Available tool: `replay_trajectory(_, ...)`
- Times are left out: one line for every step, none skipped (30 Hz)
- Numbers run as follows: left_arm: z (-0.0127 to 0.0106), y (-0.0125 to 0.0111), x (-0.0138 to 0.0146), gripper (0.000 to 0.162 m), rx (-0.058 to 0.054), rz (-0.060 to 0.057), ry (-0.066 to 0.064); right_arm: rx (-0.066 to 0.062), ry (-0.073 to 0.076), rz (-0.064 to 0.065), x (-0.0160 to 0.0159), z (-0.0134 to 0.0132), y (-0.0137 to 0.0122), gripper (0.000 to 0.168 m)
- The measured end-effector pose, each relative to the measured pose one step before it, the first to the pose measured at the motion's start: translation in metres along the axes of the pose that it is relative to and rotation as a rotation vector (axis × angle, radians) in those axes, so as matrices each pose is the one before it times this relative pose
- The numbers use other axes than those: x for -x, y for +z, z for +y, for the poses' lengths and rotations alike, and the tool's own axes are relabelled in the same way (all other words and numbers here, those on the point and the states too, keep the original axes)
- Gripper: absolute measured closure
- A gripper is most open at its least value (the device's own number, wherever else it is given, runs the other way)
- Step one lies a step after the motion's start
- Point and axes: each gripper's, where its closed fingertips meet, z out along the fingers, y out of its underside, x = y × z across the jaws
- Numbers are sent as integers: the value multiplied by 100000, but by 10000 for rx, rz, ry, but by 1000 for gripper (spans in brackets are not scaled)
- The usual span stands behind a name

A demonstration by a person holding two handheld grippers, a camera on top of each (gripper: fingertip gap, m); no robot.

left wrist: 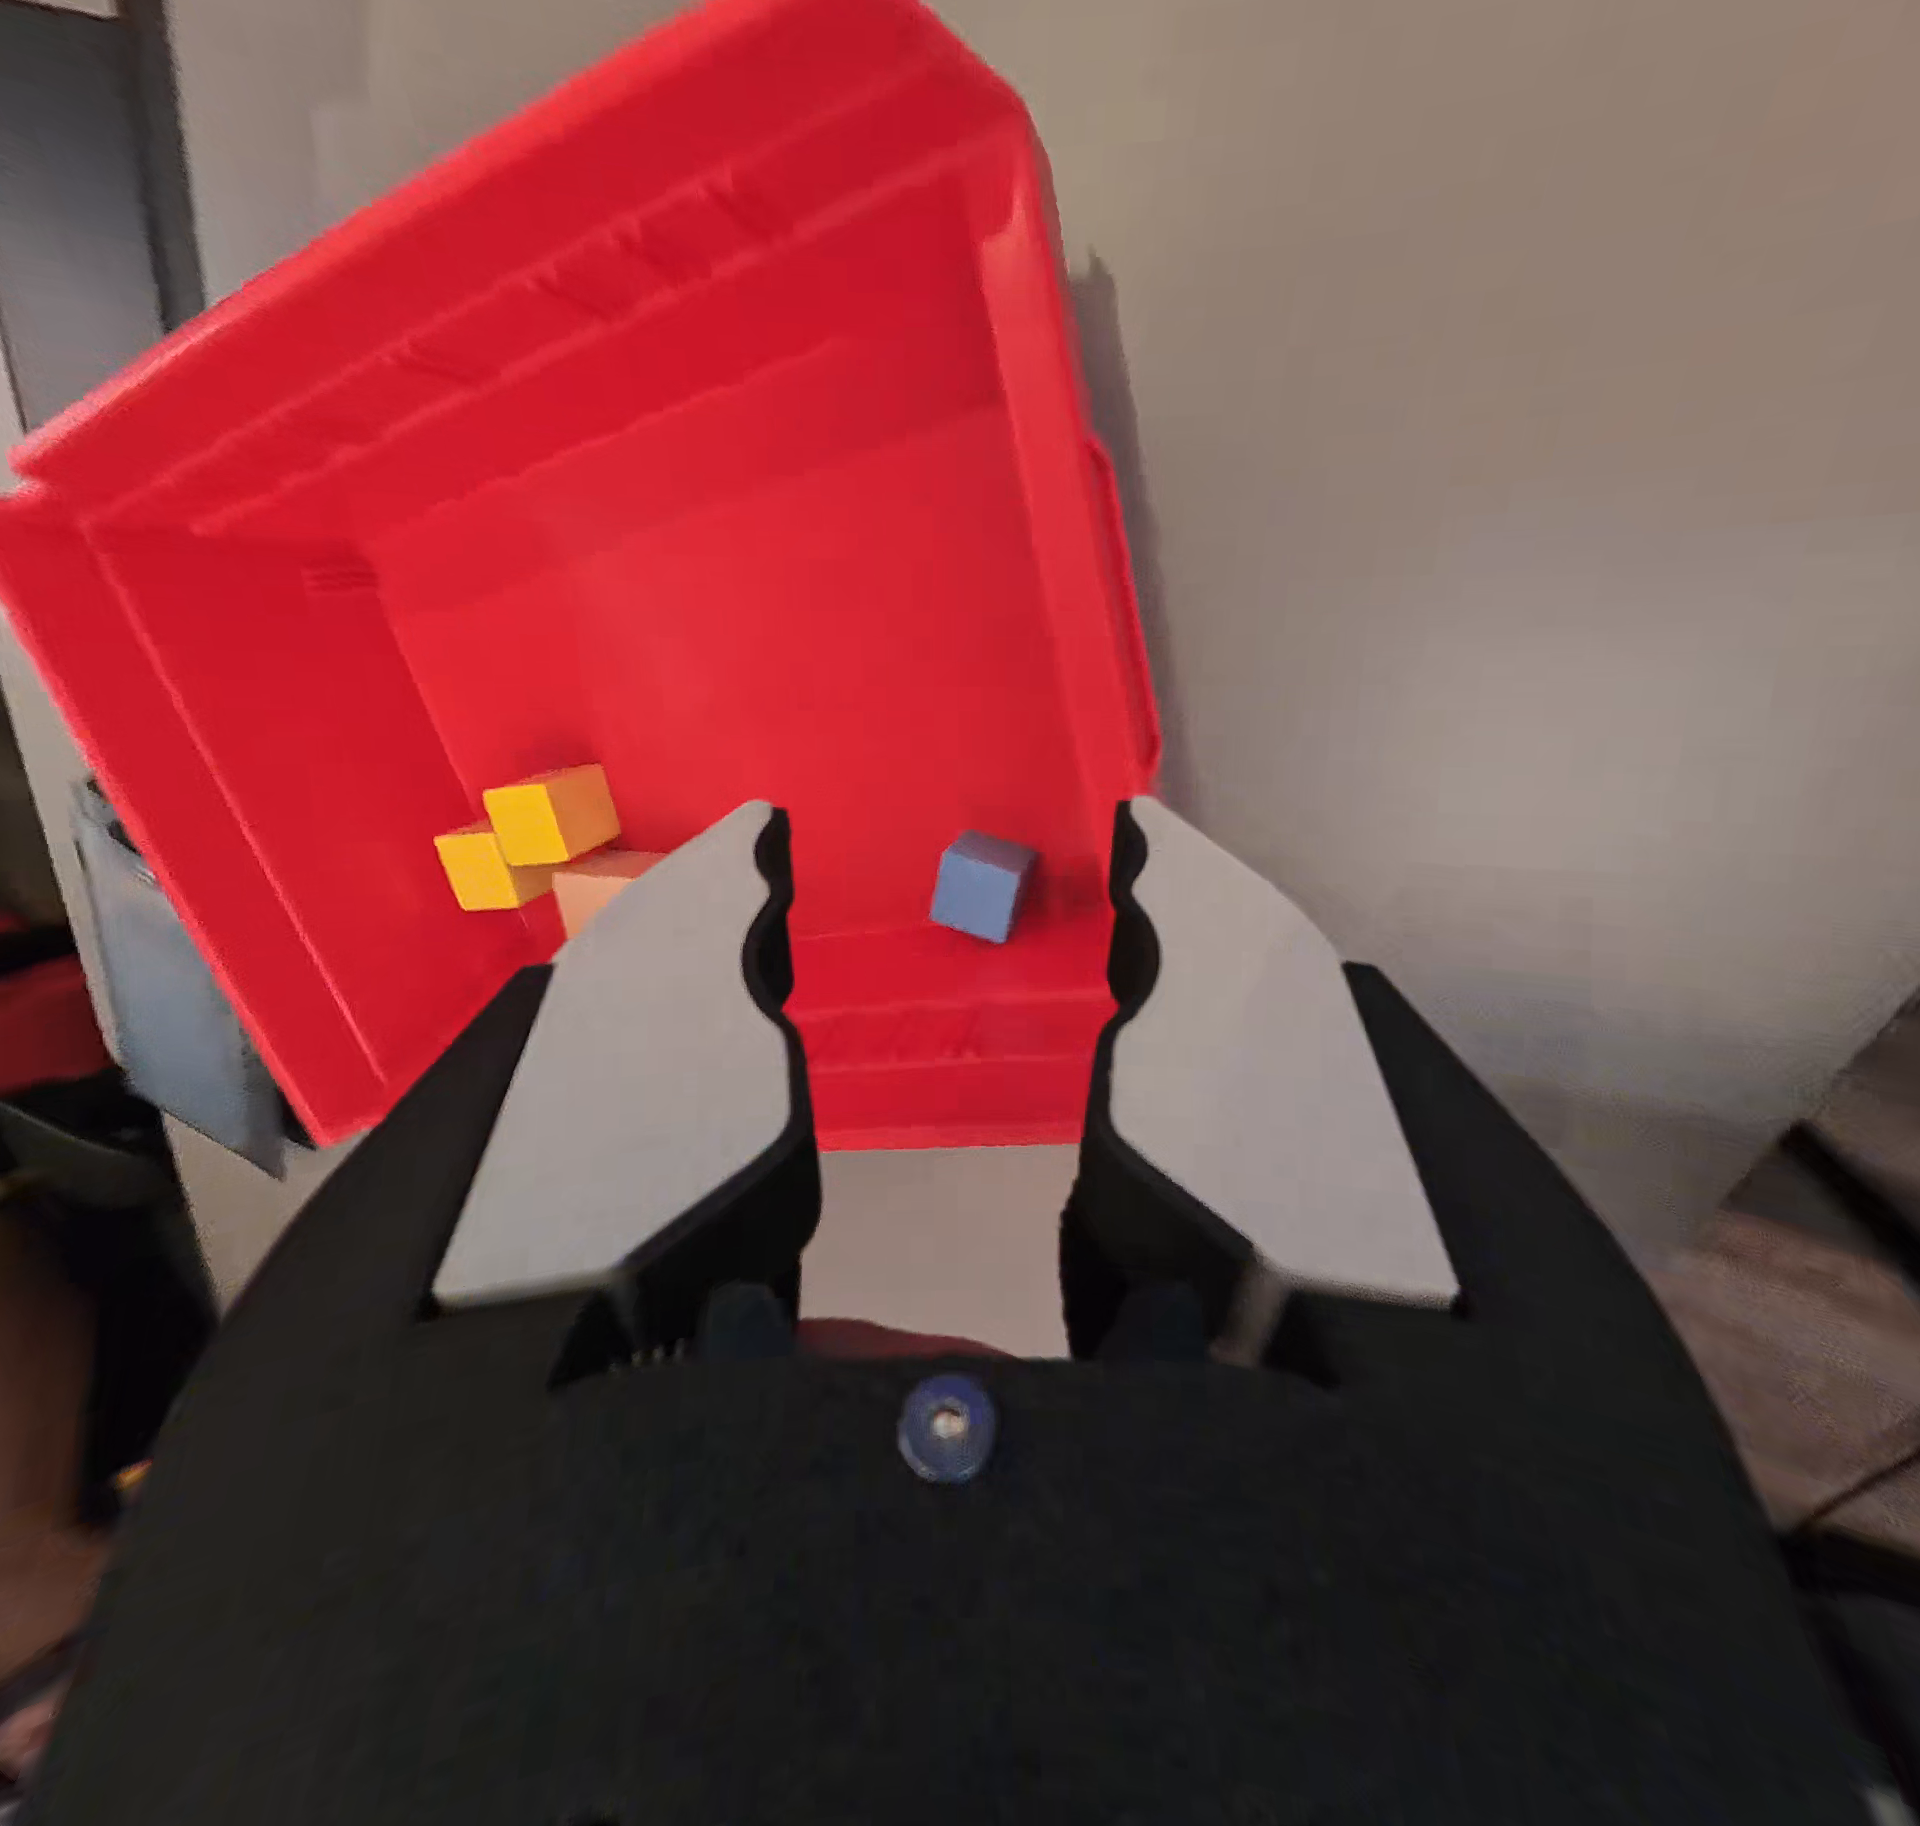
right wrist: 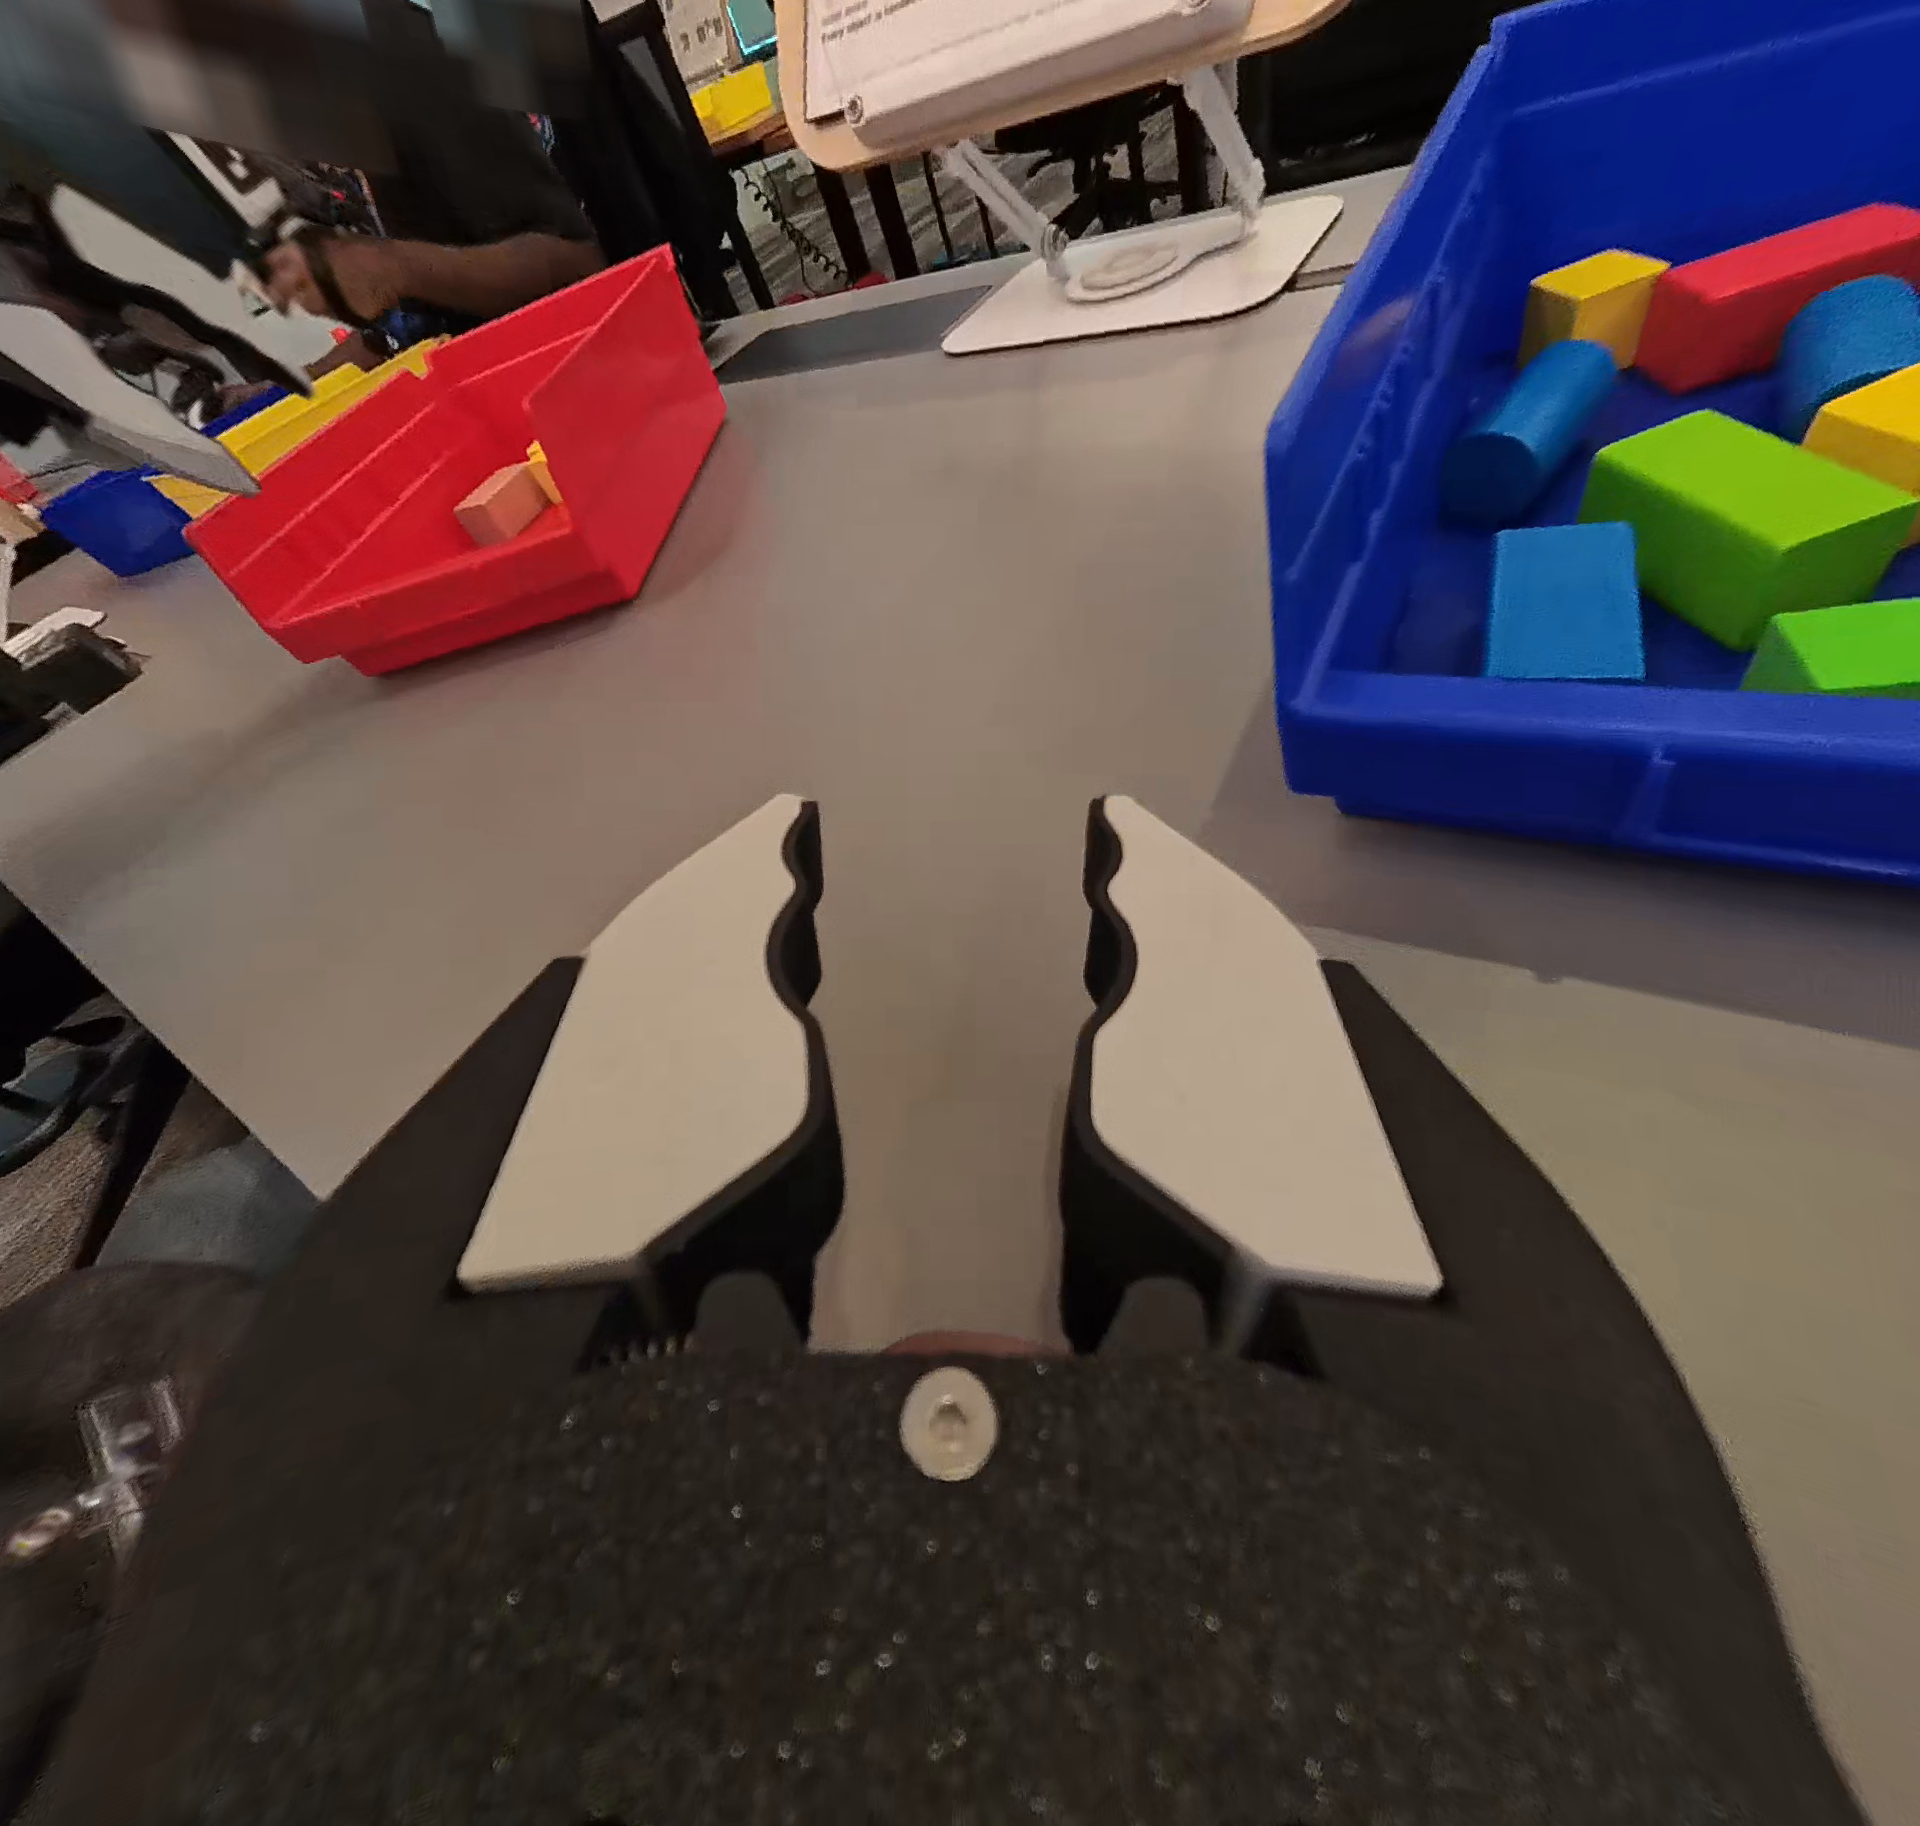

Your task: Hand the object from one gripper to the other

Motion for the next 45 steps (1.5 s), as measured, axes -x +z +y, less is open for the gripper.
replay_trajectory(456, 615, 178, 106, 262, 163, 369, -49, -60, -30, 139, -95, -34, 120)
replay_trajectory(604, 728, 57, 109, 387, 211, 283, -10, -96, 27, 19, -61, -29, 120)
replay_trajectory(655, 807, 103, 109, 480, 174, 206, 23, -113, 57, -88, 4, -6, 120)
replay_trajectory(631, 847, 4, 108, 508, 215, 153, 39, -79, 68, -147, 52, 5, 120)
replay_trajectory(554, 820, -100, 108, 515, 256, 122, 64, 15, 39, -134, 72, 10, 120)
replay_trajectory(459, 735, -173, 109, 484, 278, 115, 20, 114, -29, -34, 8, 1, 120)
replay_trajectory(334, 630, -177, 108, 415, 250, 118, -63, 137, -98, 66, -76, 0, 120)
replay_trajectory(201, 507, -197, 108, 298, 244, 91, -46, 125, -109, 91, -48, 17, 120)
replay_trajectory(86, 390, -67, 109, 189, 157, 54, 25, 82, -66, 22, 71, 47, 120)
replay_trajectory(41, 312, 103, 112, 100, 63, 11, 71, 29, -30, -21, 154, 59, 120)
replay_trajectory(84, 296, 87, 114, 83, 72, -9, 82, 19, -7, -53, 179, 57, 120)
replay_trajectory(192, 324, 126, 115, 131, 44, -13, 67, 59, -21, -17, 106, 45, 120)
replay_trajectory(284, 342, 93, 116, 187, 14, -2, 15, 70, -58, 35, 9, 24, 120)
replay_trajectory(316, 327, -89, 117, 211, 48, 87, -18, 59, -58, 36, -11, 14, 120)
replay_trajectory(253, 318, -154, 118, 152, 0, 185, 20, 46, -37, 10, 53, 30, 120)
replay_trajectory(218, 336, -165, 118, 71, -3, 204, 45, 51, -22, -32, 69, 31, 120)
replay_trajectory(323, 385, -127, 118, 98, 17, 128, 7, 59, -25, -29, 12, -3, 120)
replay_trajectory(420, 430, -91, 118, 156, 52, 24, -22, 66, -16, -37, -38, -22, 120)
replay_trajectory(495, 420, -42, 118, 190, 62, -38, -11, 80, -12, -48, -22, -23, 120)
replay_trajectory(523, 393, 14, 118, 184, 29, -35, -2, 85, -17, -29, -5, -1, 120)
replay_trajectory(562, 365, 130, 118, 191, -51, -3, 6, 71, -37, 3, 27, 18, 120)
replay_trajectory(536, 378, 157, 118, 179, -80, -1, 23, 53, -37, 35, 49, 32, 120)
replay_trajectory(540, 387, 57, 118, 188, -31, -15, 25, 26, -20, 18, 39, 34, 120)
replay_trajectory(516, 421, 48, 118, 202, -38, -9, 26, 4, -2, 1, 38, 38, 120)
replay_trajectory(485, 413, 106, 120, 209, -100, 26, 29, -6, 1, 6, 26, 35, 120)
replay_trajectory(439, 386, 76, 121, 192, -99, 52, 15, -2, -13, 41, 19, 31, 120)
replay_trajectory(401, 361, 37, 125, 170, -66, 54, 3, 0, -19, 50, 16, 34, 120)
replay_trajectory(334, 300, 62, 129, 132, -59, 39, 20, -4, -17, 47, 32, 44, 120)
replay_trajectory(248, 220, 77, 130, 66, -50, -1, 35, -11, -15, 46, 51, 46, 120)
replay_trajectory(217, 99, 58, 130, 33, -8, -35, 24, -16, -3, 18, 30, 25, 120)
replay_trajectory(171, 9, 84, 131, 2, -13, -85, 8, -14, 3, 13, 5, 13, 120)
replay_trajectory(80, -81, 60, 131, -66, -3, -131, 1, -10, -3, 25, -6, -7, 120)
replay_trajectory(-33, -208, 81, 131, -168, -41, -160, 2, -6, -5, 39, -3, -3, 120)
replay_trajectory(-125, -397, 187, 131, -262, -154, -166, 3, -13, -19, 67, 0, 13, 120)
replay_trajectory(-226, -613, 236, 131, -357, -203, -206, 11, -24, -18, 74, 8, 0, 120)
replay_trajectory(-380, -837, 212, 131, -495, -207, -269, 2, -43, -5, 63, 5, 7, 120)
replay_trajectory(-583, -1049, 197, 131, -651, -202, -337, 2, -61, 6, 60, 5, 4, 120)
replay_trajectory(-764, -1182, 187, 131, -752, -216, -388, 19, -58, 7, 58, 22, 0, 120)
replay_trajectory(-922, -1277, 156, 132, -808, -264, -368, 12, -57, -6, 101, 0, 8, 120)
replay_trajectory(-1137, -1318, 180, 132, -877, -367, -301, -7, -80, -10, 100, -39, 7, 120)
replay_trajectory(-1428, -1358, 63, 132, -974, -356, -281, 5, -119, 3, 70, -37, 22, 120)
replay_trajectory(-1756, -1315, -109, 132, -1058, -294, -303, 46, -151, -8, 83, -16, 81, 121)
replay_trajectory(-2078, -1230, -335, 132, -1141, -209, -300, 121, -130, -113, 193, -2, 171, 122)
replay_trajectory(-2365, -1054, -614, 132, -1187, -131, -259, 114, -6, -270, 389, -185, 315, 123)
replay_trajectory(-2558, -811, -825, 132, -1173, -109, -160, 37, 76, -424, 639, -486, 481, 123)
